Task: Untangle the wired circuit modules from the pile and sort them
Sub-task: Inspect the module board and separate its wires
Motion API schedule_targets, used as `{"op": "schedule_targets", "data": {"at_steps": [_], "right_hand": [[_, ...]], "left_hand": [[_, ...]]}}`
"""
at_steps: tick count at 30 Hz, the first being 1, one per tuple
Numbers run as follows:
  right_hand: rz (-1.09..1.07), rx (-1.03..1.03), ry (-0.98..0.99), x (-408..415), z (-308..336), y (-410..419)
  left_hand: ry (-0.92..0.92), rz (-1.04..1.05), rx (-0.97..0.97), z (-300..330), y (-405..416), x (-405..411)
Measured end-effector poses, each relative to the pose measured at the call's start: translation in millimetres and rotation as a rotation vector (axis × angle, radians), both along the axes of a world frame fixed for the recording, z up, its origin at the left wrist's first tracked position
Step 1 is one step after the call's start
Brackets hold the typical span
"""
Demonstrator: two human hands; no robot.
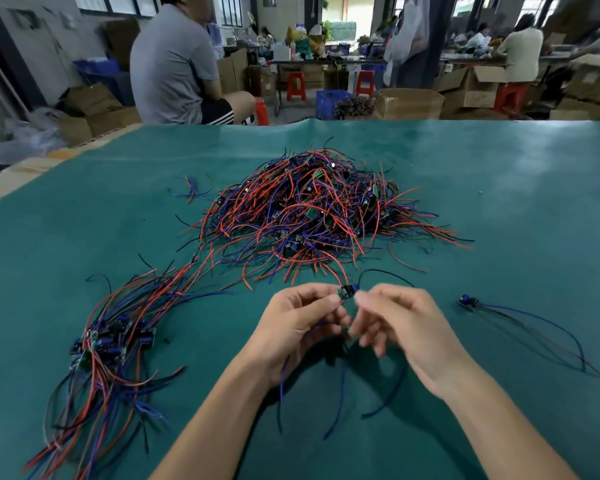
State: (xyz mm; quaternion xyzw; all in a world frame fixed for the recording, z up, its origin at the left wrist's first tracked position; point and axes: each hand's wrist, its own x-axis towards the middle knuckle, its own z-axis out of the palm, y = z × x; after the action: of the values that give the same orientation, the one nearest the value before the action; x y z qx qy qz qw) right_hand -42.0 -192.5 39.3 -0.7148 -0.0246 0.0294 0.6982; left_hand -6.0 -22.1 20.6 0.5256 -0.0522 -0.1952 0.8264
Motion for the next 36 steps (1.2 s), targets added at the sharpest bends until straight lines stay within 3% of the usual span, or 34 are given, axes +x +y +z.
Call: {"op": "schedule_targets", "data": {"at_steps": [2, 7, 12, 17, 21, 29, 34, 36], "right_hand": [[-0.191, 0.007, -0.023, 5, -3, -6], [-0.123, 0.167, 0.023, 5, -3, -3], [-0.216, 0.259, -0.001, 9, -6, -5], [-0.268, 0.215, -0.026, 9, -11, -2], [-0.333, 0.258, -0.016, 12, -11, -5], [-0.724, 0.255, -0.201, 19, -5, -38], [-1.107, 0.487, -0.295, 21, -2, -68], [-1.091, 0.476, -0.259, 20, -1, -70]], "left_hand": [[-0.012, -0.054, -0.008, 0, 0, -1], [-0.054, -0.176, -0.014, -2, -4, -6], [-0.069, -0.188, 0.052, 1, -6, -7], [-0.204, -0.177, 0.194, -6, -10, -7], [-0.198, -0.164, 0.183, -5, -11, -5], [-0.214, -0.161, 0.222, -8, -11, -1], [-0.184, -0.153, 0.146, -8, -9, 2], [-0.159, -0.145, 0.104, -9, -9, 3]]}}
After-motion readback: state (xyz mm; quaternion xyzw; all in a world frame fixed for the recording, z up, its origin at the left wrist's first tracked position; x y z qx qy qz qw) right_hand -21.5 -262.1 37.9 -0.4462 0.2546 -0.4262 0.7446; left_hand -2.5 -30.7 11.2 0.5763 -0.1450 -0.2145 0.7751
